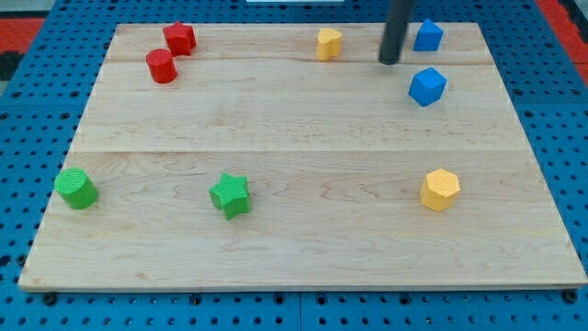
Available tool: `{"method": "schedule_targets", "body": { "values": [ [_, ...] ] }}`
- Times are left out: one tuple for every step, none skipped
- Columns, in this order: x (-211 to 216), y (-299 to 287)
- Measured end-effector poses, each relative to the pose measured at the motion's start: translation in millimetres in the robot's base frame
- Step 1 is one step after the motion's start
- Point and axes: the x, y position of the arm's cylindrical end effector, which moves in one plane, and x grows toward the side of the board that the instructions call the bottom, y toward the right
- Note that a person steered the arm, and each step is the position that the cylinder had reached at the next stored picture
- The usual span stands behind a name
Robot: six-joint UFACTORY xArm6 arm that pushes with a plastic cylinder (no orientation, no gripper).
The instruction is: Move the yellow heart to the right of the red star
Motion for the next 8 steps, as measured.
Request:
{"method": "schedule_targets", "body": {
  "values": [
    [-7,-58],
    [-32,-76],
    [-32,-60],
    [-46,-37],
    [-60,-77],
    [-56,-116],
    [-8,-123],
    [40,-82]
  ]
}}
